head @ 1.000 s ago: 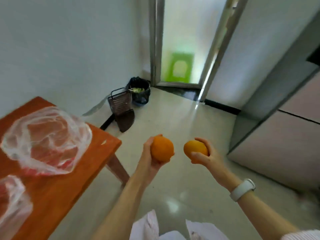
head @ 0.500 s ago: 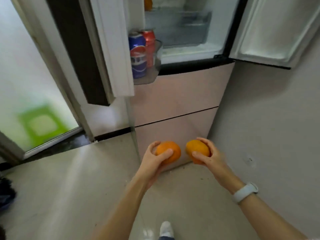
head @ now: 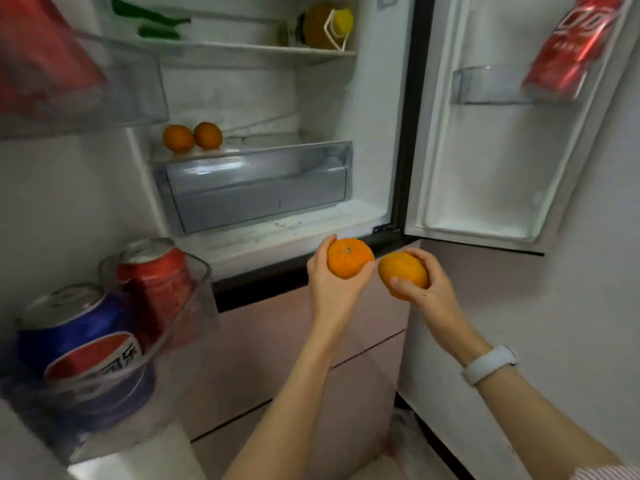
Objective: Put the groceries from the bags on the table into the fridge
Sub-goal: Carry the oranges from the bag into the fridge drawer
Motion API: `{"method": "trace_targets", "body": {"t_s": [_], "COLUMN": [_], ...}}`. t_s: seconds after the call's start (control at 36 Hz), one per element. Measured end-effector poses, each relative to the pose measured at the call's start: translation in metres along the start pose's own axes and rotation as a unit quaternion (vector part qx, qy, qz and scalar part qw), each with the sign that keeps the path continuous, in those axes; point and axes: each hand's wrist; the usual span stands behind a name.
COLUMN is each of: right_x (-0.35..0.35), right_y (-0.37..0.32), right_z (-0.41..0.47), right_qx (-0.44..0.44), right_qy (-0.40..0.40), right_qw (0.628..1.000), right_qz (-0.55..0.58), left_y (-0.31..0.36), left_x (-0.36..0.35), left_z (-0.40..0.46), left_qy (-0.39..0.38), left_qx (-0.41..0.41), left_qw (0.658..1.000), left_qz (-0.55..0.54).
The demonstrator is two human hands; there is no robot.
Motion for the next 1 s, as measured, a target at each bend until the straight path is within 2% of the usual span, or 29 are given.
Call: {"method": "trace_targets", "body": {"t_s": [0.25, 0.36, 0.44, 0.58, 0.69, 1.0], "right_x": [-0.033, -0.064, -0.089, -0.133, -0.167, -0.241], "right_y": [-0.012, -0.016, -0.018, -0.022, -0.022, -0.019], "right_z": [0.156, 0.226, 0.271, 0.332, 0.373, 0.463], "right_qx": [0.086, 0.118, 0.141, 0.176, 0.194, 0.195], "right_qy": [-0.071, -0.113, -0.153, -0.187, -0.208, -0.301], "right_qw": [0.994, 0.986, 0.977, 0.966, 0.958, 0.913], "right_qz": [0.003, 0.044, 0.044, 0.028, -0.042, -0.196], "left_y": [0.024, 0.025, 0.028, 0.031, 0.035, 0.021], "left_x": [0.011, 0.024, 0.038, 0.065, 0.086, 0.126], "left_z": [0.144, 0.207, 0.247, 0.294, 0.323, 0.408], "left_qy": [0.136, 0.212, 0.256, 0.269, 0.264, 0.166], "left_qx": [-0.073, -0.097, -0.108, -0.084, -0.041, -0.024], "left_qw": [0.988, 0.971, 0.954, 0.936, 0.924, 0.875], "left_qz": [0.032, 0.052, 0.115, 0.210, 0.275, 0.454]}}
Point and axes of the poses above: each hand's wrist, its own z-axis towards the middle knuckle, its own x-axis out of the back of the hand, y = z × x, and after that the axes turned 8 degrees about z, right-handed
